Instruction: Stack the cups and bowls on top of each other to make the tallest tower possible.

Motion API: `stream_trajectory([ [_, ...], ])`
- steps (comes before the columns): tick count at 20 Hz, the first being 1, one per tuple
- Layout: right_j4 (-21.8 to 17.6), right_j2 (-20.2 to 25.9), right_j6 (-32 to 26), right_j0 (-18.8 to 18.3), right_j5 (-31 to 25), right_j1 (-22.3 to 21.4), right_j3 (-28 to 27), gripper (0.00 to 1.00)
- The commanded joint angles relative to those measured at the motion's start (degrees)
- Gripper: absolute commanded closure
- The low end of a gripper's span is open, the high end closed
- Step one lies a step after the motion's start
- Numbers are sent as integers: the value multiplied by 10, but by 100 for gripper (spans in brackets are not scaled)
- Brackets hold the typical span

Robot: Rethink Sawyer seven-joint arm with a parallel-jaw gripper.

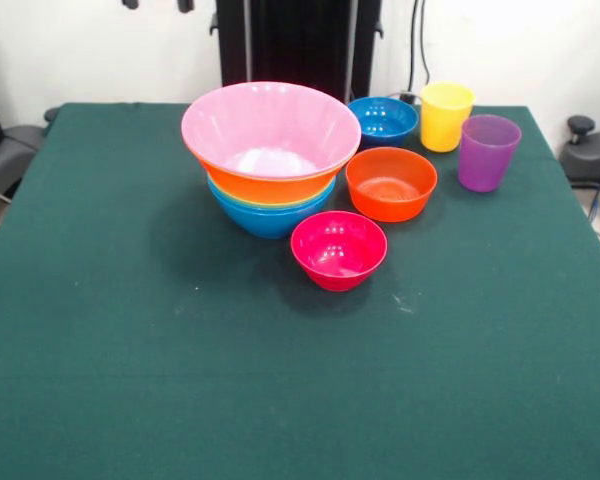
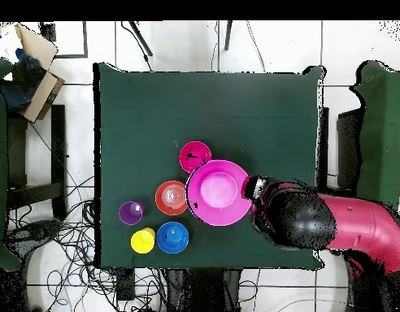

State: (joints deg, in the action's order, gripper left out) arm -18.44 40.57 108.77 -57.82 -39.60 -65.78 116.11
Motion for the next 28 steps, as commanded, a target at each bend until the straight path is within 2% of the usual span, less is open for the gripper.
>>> stream_trajectory([
  [1,24,46,-64,60,-80,-20,-10,0],
  [11,16,6,-17,124,-94,-6,-49,0],
  [21,7,-21,7,157,-87,-3,-59,0],
  [28,6,-34,18,170,-80,-16,-50,0],
])
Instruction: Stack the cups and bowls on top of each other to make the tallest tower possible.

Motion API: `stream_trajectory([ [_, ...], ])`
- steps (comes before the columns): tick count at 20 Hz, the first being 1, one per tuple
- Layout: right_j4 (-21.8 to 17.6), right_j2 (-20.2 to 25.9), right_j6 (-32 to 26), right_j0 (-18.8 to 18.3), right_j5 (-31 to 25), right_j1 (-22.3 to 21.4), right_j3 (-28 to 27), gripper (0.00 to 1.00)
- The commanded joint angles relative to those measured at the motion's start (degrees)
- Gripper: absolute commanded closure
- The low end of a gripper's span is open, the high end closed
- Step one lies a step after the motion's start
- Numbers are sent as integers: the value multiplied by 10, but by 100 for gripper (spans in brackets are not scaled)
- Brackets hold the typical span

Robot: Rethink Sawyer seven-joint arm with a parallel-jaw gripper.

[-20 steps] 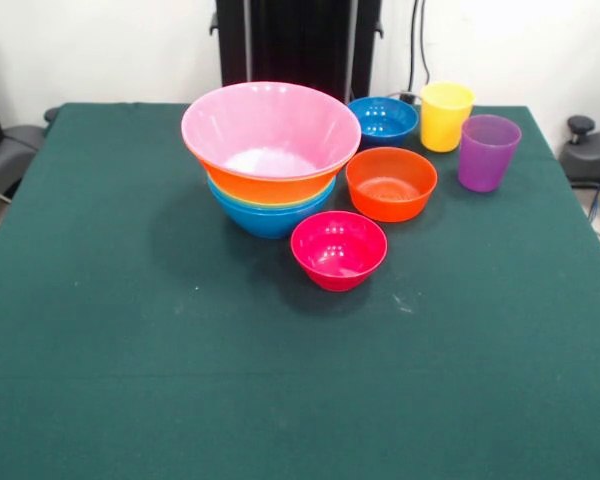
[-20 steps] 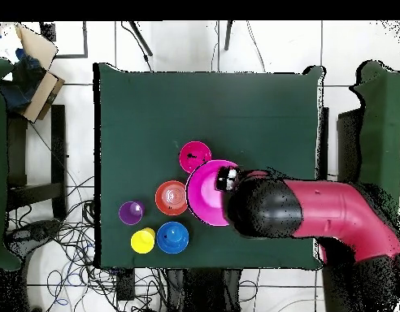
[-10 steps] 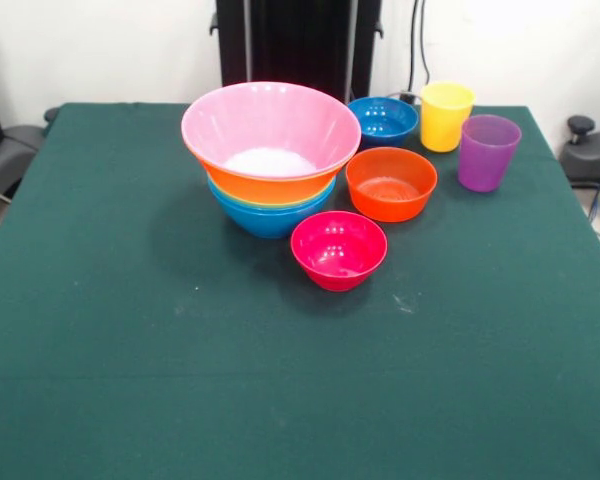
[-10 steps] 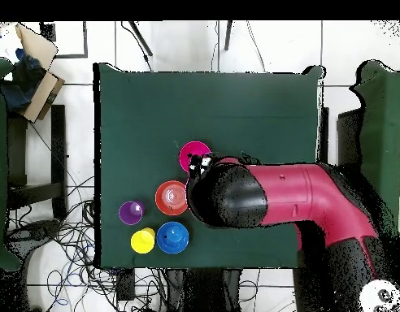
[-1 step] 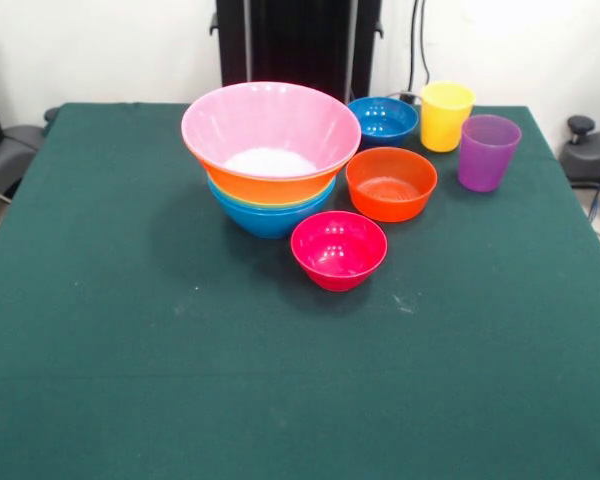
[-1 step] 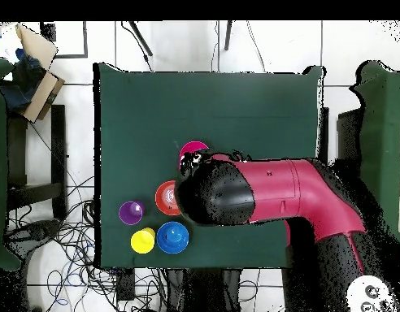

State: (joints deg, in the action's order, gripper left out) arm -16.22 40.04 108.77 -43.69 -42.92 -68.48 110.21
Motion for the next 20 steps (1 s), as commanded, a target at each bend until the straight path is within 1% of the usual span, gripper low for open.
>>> stream_trajectory([
  [1,-17,-31,17,31,-51,10,6,0],
  [6,-8,-37,17,37,-56,12,6,0],
  [12,-13,-47,29,49,-43,20,8,0],
  [20,-8,-53,28,57,-48,14,6,0],
])
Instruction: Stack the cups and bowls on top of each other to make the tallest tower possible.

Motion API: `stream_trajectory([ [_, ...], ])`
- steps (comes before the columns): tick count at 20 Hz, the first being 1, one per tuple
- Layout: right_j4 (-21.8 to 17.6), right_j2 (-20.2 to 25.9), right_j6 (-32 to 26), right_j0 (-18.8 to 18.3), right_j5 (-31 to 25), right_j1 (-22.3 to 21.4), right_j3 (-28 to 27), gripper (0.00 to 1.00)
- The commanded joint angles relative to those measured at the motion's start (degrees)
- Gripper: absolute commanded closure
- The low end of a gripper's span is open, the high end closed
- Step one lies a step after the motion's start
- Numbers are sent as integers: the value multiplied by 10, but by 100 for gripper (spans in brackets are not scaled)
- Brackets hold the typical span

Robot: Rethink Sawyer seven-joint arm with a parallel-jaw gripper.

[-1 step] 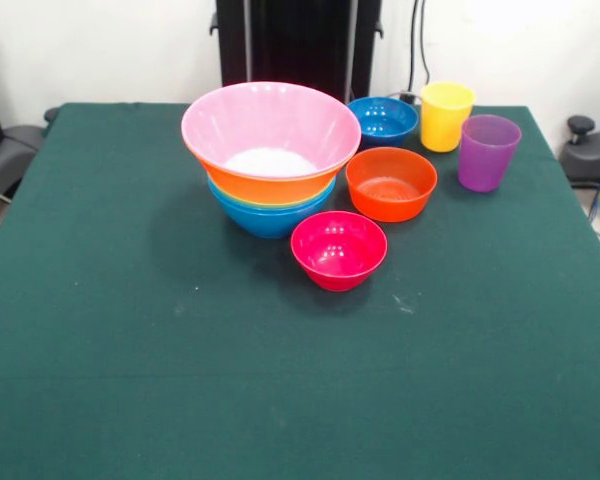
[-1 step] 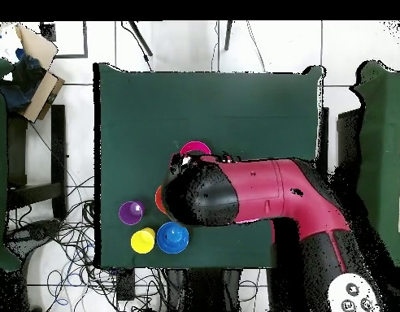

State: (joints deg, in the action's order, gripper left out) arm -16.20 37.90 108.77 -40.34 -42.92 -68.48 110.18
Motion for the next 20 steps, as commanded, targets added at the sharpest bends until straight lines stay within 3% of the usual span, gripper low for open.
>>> stream_trajectory([
  [1,-7,-32,27,25,-50,13,5,0],
  [10,-12,-49,62,69,-45,36,-16,0],
  [20,-28,-97,102,119,15,57,6,0],
])
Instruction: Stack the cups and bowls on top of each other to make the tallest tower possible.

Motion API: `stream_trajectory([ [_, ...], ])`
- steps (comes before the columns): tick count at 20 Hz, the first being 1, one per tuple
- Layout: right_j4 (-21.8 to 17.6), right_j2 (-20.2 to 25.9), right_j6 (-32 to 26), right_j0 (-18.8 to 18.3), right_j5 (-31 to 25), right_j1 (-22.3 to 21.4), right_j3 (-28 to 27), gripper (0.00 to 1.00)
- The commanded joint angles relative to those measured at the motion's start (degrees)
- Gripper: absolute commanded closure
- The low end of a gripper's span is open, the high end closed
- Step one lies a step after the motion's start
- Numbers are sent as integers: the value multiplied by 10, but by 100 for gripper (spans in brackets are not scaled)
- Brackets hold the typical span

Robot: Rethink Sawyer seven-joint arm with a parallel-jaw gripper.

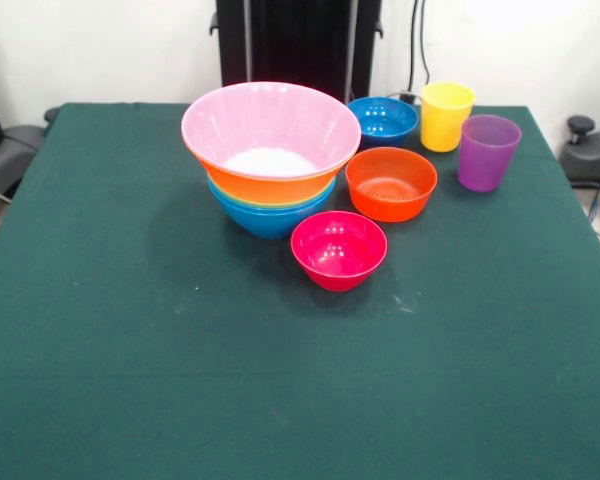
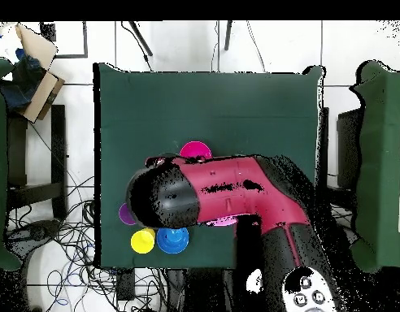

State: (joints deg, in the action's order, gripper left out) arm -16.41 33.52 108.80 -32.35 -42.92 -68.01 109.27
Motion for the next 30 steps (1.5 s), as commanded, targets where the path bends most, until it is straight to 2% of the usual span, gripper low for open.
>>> stream_trajectory([
  [1,-24,-56,104,43,22,58,15,0],
  [5,-17,-73,122,71,51,87,12,0],
  [9,-20,-104,157,109,71,93,17,0],
  [12,-16,-119,158,121,88,98,26,0],
  [21,-22,-144,153,131,148,116,54,0],
  [30,-13,-154,130,126,162,114,67,0],
])
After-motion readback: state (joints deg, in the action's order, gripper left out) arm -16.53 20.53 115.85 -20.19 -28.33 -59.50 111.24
